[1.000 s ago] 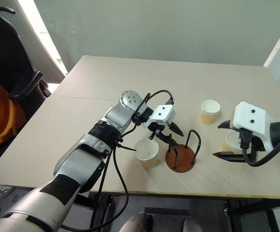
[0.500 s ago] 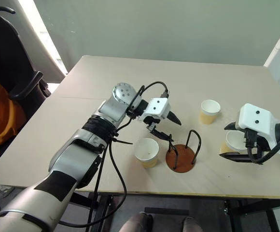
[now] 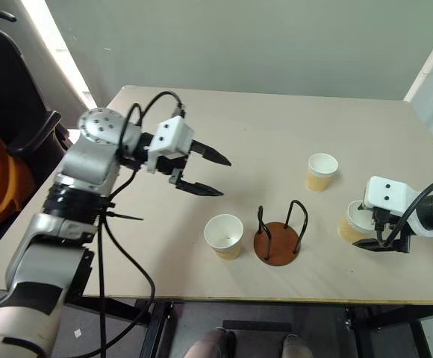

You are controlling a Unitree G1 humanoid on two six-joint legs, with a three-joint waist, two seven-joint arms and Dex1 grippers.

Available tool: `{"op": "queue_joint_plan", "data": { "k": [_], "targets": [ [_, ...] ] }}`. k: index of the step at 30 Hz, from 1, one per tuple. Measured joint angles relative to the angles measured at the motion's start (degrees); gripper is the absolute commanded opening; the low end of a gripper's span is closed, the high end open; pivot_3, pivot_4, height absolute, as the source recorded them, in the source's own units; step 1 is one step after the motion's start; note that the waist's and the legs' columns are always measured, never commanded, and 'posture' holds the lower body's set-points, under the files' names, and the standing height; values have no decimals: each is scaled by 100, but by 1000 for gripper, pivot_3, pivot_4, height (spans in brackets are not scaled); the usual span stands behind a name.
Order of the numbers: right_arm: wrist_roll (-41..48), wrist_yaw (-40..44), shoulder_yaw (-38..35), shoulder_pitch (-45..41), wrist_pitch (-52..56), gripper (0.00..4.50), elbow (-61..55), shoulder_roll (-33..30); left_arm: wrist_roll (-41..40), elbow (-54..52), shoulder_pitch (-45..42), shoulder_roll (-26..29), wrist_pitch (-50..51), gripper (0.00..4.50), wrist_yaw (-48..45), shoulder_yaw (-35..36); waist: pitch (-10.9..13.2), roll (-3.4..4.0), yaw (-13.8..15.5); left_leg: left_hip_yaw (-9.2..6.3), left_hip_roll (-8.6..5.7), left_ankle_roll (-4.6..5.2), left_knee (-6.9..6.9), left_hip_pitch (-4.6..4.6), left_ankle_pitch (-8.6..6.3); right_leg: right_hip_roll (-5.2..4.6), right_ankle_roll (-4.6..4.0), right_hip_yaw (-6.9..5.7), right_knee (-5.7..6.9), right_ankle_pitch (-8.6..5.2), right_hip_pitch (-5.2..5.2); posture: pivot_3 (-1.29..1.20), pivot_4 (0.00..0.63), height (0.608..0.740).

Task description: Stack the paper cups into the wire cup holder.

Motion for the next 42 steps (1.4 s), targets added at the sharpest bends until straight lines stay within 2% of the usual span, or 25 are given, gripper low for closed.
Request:
{"op": "queue_joint_plan", "data": {
  "k": [5,8,9,12,17,22,30,35,38,42],
  "targets": [
    [-392,52,444,-187,-183,4500,306,228,-901,-1955,915,595,1466,3525,235,510,0,0,-6,-2,2,-1,1,9,1,-1,-6,-4,-1,3,7,0,150,740],
    [-538,78,591,-256,-248,4500,478,353,-1162,-2562,1224,836,1969,3525,486,718,0,1,-12,-2,4,-4,-1,19,5,-2,-17,-4,7,9,9,0,150,740],
    [-603,98,631,-298,-275,4321,511,396,-1226,-2708,1332,920,2115,3548,589,800,0,1,-23,-2,4,-4,-4,24,5,-2,-20,-5,12,10,11,0,150,740],
    [-792,135,798,-521,-367,3593,680,559,-1299,-2915,1522,1124,2348,3560,843,942,0,1,-50,-4,8,-3,-18,37,5,-1,-41,-9,13,23,15,0,150,740],
    [-1101,172,965,-693,-518,1782,874,766,-1501,-3269,1638,1359,2589,3560,1129,1179,0,2,-54,-12,9,12,-35,59,10,0,-109,-13,9,26,24,0,150,740],
    [-1325,206,1053,-873,-622,21,915,882,-1601,-3370,1785,1575,2698,3560,1316,1313,0,3,-83,-14,19,12,-48,68,14,8,-132,-16,9,28,25,0,150,740],
    [-1314,689,1049,-1338,-764,21,866,802,-1622,-3356,1842,1658,2676,3560,1421,1313,4,9,-89,-13,22,-2,-69,67,19,9,-144,-18,4,24,17,0,150,740],
    [-637,1322,597,-2813,-764,21,835,791,-1622,-3306,1850,1686,2613,3560,1468,1316,5,11,-106,-13,23,-19,-111,66,31,11,-161,-19,4,14,-4,0,150,740],
    [-236,1665,543,-3859,-755,21,752,1166,-1617,-3262,1869,1714,2565,3560,1467,1322,2,7,-124,-14,40,-23,-127,70,33,22,-184,-29,7,1,-9,0,150,740],
    [131,2029,904,-4394,-767,21,483,1734,-1611,-3235,1878,1720,2532,3560,1467,1318,3,7,-134,-26,47,-43,-132,67,44,27,-201,-42,14,-10,-12,0,150,740]
  ]
}}
